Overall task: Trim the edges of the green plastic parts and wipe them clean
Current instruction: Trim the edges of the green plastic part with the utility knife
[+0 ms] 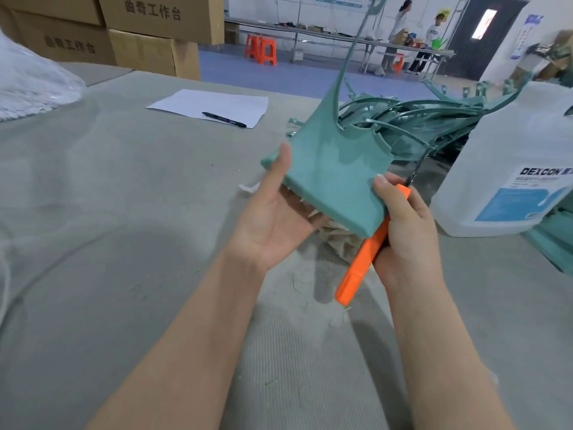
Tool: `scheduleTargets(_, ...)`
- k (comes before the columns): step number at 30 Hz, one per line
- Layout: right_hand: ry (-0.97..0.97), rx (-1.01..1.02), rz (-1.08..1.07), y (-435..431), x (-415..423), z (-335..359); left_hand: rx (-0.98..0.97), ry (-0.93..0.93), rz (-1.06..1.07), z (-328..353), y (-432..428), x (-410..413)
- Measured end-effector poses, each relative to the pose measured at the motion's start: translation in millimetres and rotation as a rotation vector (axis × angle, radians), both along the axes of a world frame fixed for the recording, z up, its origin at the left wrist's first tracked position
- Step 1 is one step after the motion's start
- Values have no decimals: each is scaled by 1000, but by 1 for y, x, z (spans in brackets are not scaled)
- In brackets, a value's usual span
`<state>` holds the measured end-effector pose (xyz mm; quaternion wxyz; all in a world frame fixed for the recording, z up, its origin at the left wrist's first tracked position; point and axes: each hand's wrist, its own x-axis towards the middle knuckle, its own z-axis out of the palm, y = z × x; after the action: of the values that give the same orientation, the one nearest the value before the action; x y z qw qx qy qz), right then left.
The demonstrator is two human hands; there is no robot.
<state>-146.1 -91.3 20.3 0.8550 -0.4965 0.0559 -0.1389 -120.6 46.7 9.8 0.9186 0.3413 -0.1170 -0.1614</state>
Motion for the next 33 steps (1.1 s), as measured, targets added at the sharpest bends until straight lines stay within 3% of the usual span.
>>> scheduleTargets(2, -39, -177, 18, 3, 0, -3, 80, 20, 26, -1, -11, -3)
scheduleTargets(5, -36, -574, -11, 4, 0, -8, 15, 196, 184, -7, -18, 0)
scheduleTargets(9, -44, -728, -132, 1, 2, -11, -24, 325, 329, -4, 1, 7)
scheduleTargets(13, -86, -965, -330, -8, 6, -16, -22, 321, 289, 3, 15, 4)
scheduleTargets(19, -165, -1040, -381, -9, 9, -23, -10, 361, 213, 4, 15, 4)
scheduleTargets(33, -187, -1115, -279, -5, 10, -28, -58, 418, 146, 7, 20, 5)
